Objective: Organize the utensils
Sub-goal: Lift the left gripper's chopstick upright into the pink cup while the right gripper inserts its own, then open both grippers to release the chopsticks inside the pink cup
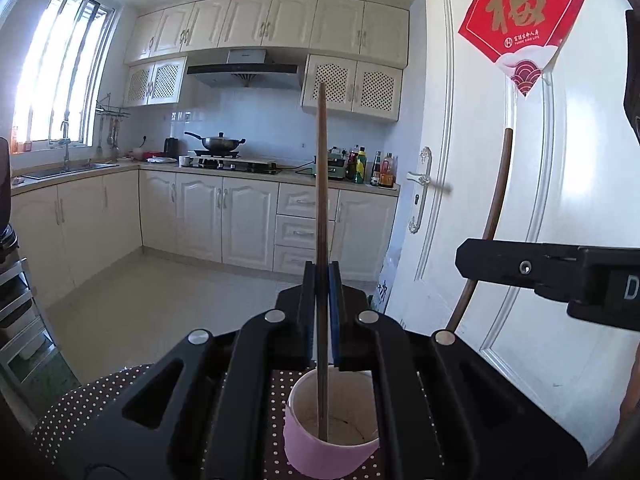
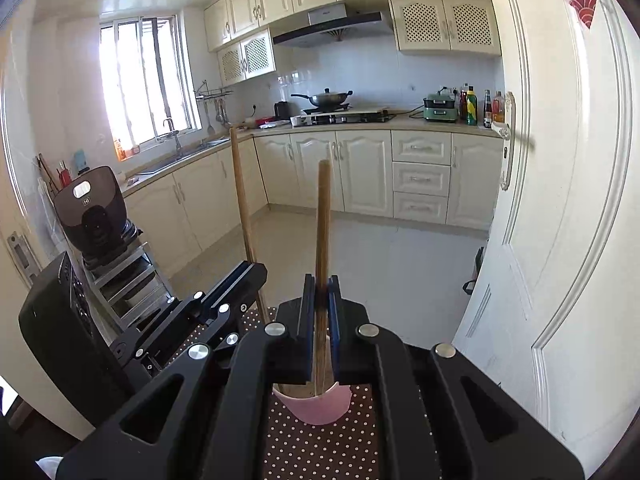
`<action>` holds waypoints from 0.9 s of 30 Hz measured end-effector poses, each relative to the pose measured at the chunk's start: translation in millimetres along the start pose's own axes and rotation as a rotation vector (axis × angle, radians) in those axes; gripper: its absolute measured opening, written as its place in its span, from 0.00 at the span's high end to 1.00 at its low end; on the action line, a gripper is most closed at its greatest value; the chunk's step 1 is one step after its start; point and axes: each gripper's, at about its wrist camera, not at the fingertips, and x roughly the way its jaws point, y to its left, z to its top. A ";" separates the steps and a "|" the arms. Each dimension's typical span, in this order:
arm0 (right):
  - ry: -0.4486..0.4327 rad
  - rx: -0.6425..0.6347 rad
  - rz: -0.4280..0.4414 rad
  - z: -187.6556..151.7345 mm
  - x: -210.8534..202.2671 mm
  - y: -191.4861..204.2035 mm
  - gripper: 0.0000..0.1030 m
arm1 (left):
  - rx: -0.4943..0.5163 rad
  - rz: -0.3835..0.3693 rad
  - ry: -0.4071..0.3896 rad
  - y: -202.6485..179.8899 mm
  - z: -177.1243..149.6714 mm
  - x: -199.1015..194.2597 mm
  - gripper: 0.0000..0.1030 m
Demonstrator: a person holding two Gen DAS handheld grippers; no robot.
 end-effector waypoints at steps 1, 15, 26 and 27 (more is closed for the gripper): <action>0.006 0.005 0.003 -1.3 1.9 -0.3 0.95 | 0.003 -0.002 0.013 0.3 -2.0 0.7 0.93; 0.052 0.057 -0.003 -17.5 10.6 -12.2 0.95 | 0.048 -0.001 0.121 -9.8 -11.7 0.2 0.85; 0.029 0.114 0.004 -19.5 -2.9 -13.8 0.71 | 0.096 0.024 0.120 -15.5 -3.3 -23.3 0.34; 0.022 0.114 0.003 -18.6 -6.1 -13.4 0.67 | 0.093 0.022 0.122 -14.2 -2.2 -26.0 0.34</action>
